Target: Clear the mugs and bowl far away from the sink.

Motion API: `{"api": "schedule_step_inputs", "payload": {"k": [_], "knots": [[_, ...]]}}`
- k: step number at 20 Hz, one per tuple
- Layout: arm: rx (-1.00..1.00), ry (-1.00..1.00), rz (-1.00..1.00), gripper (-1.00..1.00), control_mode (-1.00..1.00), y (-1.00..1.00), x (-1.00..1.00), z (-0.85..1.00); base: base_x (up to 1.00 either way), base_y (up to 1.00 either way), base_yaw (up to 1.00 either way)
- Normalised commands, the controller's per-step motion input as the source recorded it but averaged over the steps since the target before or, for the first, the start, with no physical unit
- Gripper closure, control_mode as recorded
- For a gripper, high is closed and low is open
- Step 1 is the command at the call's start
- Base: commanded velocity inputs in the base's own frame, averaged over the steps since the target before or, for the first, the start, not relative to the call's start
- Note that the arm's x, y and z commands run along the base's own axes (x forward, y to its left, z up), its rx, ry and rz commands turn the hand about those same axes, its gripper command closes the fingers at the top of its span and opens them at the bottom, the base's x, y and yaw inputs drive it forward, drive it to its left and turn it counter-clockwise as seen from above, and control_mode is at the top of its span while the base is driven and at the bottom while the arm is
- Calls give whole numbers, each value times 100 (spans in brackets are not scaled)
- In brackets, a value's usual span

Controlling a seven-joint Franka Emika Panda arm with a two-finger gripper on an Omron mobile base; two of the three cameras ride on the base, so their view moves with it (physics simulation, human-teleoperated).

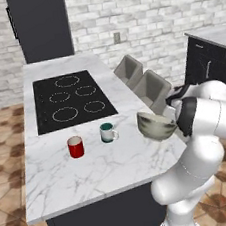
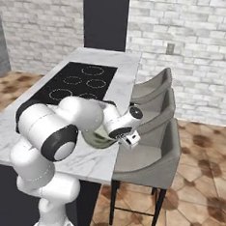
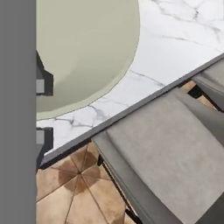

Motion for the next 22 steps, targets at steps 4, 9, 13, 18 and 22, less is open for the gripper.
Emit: {"api": "schedule_step_inputs", "payload": {"k": [4, 9, 13, 18, 22], "knots": [[-6, -14, 6, -100, -100, 12, 0, -6, 0, 0, 0], [-9, -16, 4, -100, -100, 44, 0, 0, 0, 0, 0], [-3, -15, 0, -100, -100, 8, 0, 47, 0, 0, 0], [0, -10, 0, -100, -100, -13, -15, 100, 0, 0, 0], [0, -8, 0, -100, -100, -15, -29, 100, 0, 0, 0]]}}
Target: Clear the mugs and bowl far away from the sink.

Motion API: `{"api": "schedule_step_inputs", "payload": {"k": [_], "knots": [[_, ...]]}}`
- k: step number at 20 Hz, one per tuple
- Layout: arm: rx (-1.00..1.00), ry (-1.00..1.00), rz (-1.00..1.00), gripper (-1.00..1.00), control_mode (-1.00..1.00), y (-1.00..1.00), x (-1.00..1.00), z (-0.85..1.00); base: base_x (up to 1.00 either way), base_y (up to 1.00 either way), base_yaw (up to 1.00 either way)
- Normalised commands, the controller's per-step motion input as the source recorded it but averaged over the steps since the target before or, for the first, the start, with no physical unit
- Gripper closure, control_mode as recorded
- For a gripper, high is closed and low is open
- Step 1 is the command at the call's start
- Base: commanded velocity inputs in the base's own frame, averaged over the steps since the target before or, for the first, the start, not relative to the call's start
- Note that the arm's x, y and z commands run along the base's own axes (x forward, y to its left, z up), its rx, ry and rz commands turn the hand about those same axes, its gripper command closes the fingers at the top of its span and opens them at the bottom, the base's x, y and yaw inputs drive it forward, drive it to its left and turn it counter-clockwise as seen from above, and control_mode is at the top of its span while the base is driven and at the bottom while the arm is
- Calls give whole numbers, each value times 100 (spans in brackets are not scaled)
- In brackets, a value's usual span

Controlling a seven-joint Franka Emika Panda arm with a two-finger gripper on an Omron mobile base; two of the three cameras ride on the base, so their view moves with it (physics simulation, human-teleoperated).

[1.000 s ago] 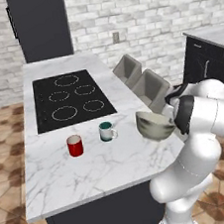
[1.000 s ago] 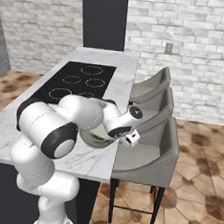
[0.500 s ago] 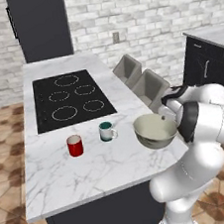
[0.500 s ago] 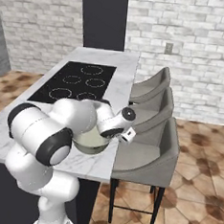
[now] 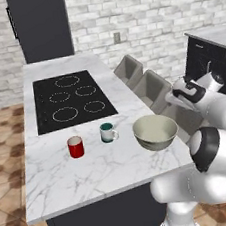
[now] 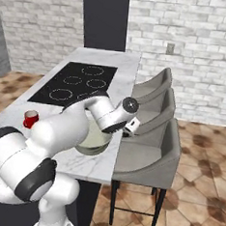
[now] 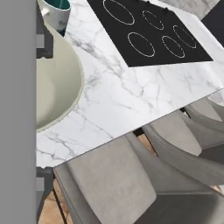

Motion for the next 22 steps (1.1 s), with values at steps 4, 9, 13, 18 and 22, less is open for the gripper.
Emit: {"api": "schedule_step_inputs", "payload": {"k": [4, 9, 13, 18, 22], "knots": [[0, -2, 0, -100, -100, 0, -53, 100, 0, 0, 0], [-4, 5, 0, -100, -100, 7, -77, 100, 0, 0, 0], [-16, 14, 2, -100, -100, 36, -99, 97, 0, 0, 0], [-20, 18, 0, -100, -100, 60, -99, 83, 0, 0, 0], [-14, 16, 1, -100, -100, 62, -100, 60, 0, 0, 0]]}}
